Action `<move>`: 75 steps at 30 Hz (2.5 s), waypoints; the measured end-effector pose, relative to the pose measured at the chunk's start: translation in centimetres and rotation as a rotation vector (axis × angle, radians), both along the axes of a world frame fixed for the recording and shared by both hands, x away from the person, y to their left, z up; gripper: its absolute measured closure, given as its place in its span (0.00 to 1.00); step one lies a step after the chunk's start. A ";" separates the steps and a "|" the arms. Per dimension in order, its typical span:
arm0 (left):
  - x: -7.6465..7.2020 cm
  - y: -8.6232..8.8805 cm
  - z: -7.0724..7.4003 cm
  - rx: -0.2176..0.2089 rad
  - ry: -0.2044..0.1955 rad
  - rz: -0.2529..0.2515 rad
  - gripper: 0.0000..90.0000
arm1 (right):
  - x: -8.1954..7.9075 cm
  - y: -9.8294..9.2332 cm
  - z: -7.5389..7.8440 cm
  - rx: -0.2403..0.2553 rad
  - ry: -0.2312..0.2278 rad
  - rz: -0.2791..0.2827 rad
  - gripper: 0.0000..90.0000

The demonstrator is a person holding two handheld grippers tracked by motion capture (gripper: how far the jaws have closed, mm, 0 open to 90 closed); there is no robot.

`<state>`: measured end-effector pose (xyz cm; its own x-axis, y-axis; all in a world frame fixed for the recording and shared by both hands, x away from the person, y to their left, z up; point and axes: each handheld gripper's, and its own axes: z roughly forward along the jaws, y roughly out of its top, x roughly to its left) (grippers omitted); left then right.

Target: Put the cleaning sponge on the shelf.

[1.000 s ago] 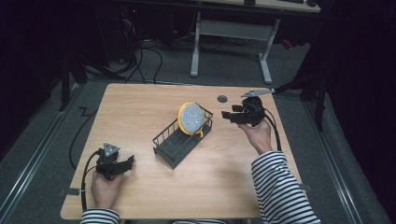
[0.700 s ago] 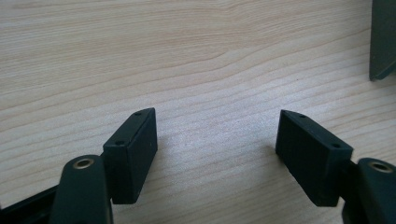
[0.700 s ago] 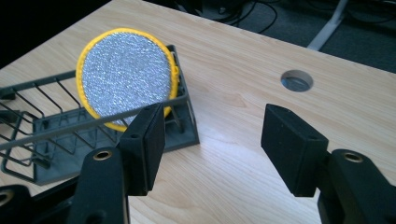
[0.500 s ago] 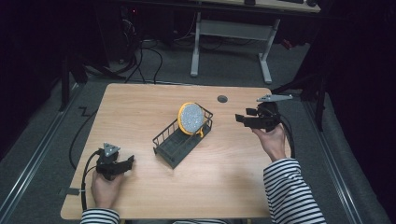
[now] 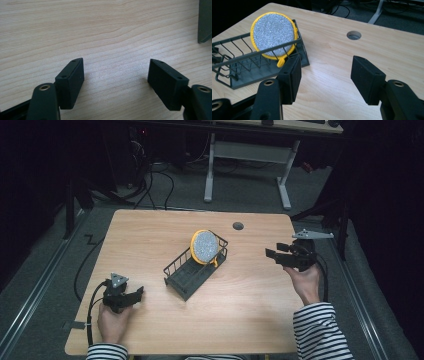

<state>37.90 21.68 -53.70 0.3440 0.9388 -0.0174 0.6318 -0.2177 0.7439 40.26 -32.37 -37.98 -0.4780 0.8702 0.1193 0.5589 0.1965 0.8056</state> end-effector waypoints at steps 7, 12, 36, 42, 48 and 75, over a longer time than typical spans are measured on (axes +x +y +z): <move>0.0 0.0 0.0 0.000 0.000 0.000 0.33 | -1.7 -0.9 -0.9 -0.007 -0.005 -0.024 0.48; 0.0 0.0 0.0 0.000 0.000 0.000 0.33 | -2.7 -1.7 -1.8 0.011 0.000 -0.040 0.49; 0.0 0.0 0.0 0.000 0.000 0.000 0.33 | -4.9 -2.6 -8.5 0.066 0.069 -0.086 0.49; 0.0 0.0 0.0 0.000 0.000 0.000 0.33 | -4.8 -2.2 -10.0 0.062 0.090 -0.096 0.49; 0.0 0.0 0.0 -0.001 0.000 0.000 0.33 | -4.6 -1.7 -11.3 0.030 0.100 -0.103 0.49; 0.0 0.0 0.0 0.004 0.002 -0.001 0.33 | -4.5 0.0 -15.0 -0.181 0.060 -0.163 0.44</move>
<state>37.86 21.64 -53.69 0.3454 0.9383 -0.0141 0.6326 -0.2217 0.7421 35.73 -32.38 -53.03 -0.3259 0.9452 -0.0214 0.6412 0.2376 0.7296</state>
